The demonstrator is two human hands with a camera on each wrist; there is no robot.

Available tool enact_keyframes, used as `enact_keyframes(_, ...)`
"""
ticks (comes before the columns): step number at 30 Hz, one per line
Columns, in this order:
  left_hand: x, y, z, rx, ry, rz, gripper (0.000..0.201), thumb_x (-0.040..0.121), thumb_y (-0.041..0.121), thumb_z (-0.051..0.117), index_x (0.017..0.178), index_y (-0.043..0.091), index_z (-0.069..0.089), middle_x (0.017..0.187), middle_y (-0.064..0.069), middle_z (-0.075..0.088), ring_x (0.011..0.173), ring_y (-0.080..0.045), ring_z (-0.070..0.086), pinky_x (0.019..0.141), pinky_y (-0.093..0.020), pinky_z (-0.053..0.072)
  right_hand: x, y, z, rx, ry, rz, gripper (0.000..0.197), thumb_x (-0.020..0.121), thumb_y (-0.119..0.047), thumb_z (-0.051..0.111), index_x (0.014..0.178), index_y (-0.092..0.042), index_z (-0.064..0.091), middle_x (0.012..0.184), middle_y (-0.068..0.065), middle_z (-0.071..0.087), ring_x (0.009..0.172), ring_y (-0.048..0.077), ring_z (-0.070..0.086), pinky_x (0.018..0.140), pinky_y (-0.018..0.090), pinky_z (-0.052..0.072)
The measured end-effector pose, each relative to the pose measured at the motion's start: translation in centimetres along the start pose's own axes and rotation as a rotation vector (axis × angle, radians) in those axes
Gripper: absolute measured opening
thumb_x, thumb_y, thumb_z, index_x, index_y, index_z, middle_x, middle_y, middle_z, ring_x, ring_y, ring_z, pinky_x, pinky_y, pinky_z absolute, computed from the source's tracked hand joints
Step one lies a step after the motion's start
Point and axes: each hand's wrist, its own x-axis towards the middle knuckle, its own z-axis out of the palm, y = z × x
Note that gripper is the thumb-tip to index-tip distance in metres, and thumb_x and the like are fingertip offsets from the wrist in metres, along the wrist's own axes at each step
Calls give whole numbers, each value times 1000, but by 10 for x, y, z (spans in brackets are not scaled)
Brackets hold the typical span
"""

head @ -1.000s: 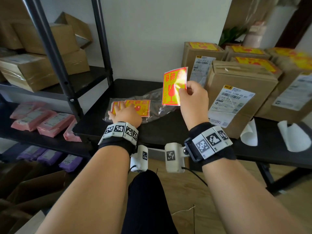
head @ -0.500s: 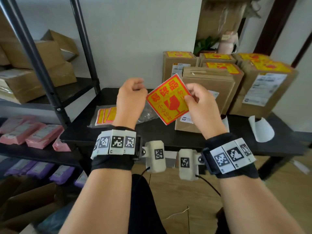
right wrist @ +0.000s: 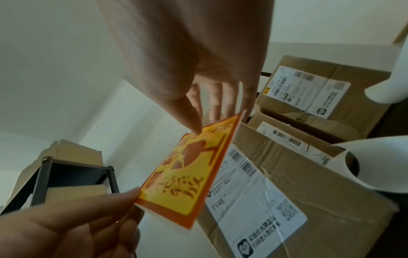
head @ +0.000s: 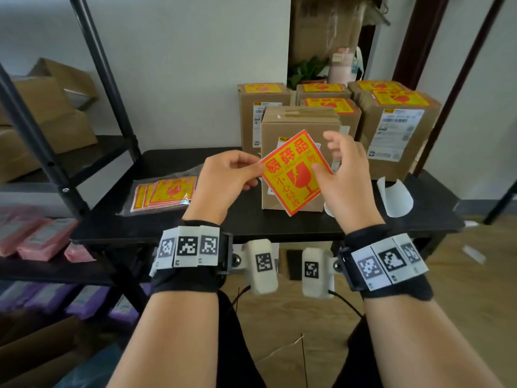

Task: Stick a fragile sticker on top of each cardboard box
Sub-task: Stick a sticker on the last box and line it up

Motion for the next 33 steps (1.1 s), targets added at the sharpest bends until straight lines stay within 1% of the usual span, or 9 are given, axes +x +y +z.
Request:
enact_keyframes(1,-1,0,3,0,8,-2,9,87,19,69,95,15,71,81,2,73,71,-7,65,71,-23,56,-2,0,-1,-44,47,-46,41,89,-17,65,127,-27,52,126,-3,51,121,15,45,99,29,39)
enact_keyframes(3,-2,-1,10,-10,23,-8,10,86,19,71,95,14,71,82,1,74,69,-6,64,67,-21,54,-6,-1,-4,-104,99,-135,27,85,-21,68,110,-27,60,117,-4,56,117,19,48,99,39,38)
enact_keyframes(5,-5,1,18,-27,25,-9,11,86,19,71,95,12,71,83,0,74,67,-6,64,65,-20,54,-8,-2,-4,-125,52,-194,10,84,-27,68,93,-30,64,104,-7,61,106,17,55,95,46,42)
enact_keyframes(7,-8,2,27,-36,7,-7,10,86,21,71,94,14,72,83,1,75,65,-4,64,63,-19,54,-11,-2,-3,-131,-17,-216,4,84,-33,68,87,-32,66,96,-10,64,100,15,57,91,50,44)
enact_keyframes(11,-13,7,41,-109,-45,-18,6,89,17,68,91,14,73,83,-4,75,64,-7,67,65,-21,55,-17,-1,-1,-124,-42,-238,9,83,-38,68,91,-34,69,95,-11,66,97,14,60,87,50,46)
enact_keyframes(16,-14,9,46,-188,-102,-75,11,92,15,62,91,12,73,86,-9,75,71,-13,70,75,-28,58,-18,4,-2,-120,-36,-227,8,82,-33,69,90,-32,69,94,-10,66,93,17,61,84,50,48)
enact_keyframes(21,-14,6,48,-261,-129,-117,16,92,13,61,98,3,72,91,-13,75,79,-19,70,78,-30,57,-19,7,-5,-80,-58,-189,10,83,-28,69,93,-30,70,95,-11,68,95,15,61,87,50,48)
enact_keyframes(25,-14,5,49,-273,-146,-126,14,92,10,60,94,4,73,90,-13,75,79,-19,70,79,-30,56,-22,5,-10,-50,-86,-160,10,85,-25,69,93,-30,71,94,-16,67,92,11,61,90,50,47)
enact_keyframes(33,-13,4,50,-250,-157,-99,15,91,11,62,95,2,73,91,-14,75,82,-21,70,84,-35,57,-22,5,-14,-56,-111,-156,9,87,-26,68,95,-29,69,97,-15,67,94,12,61,91,50,46)
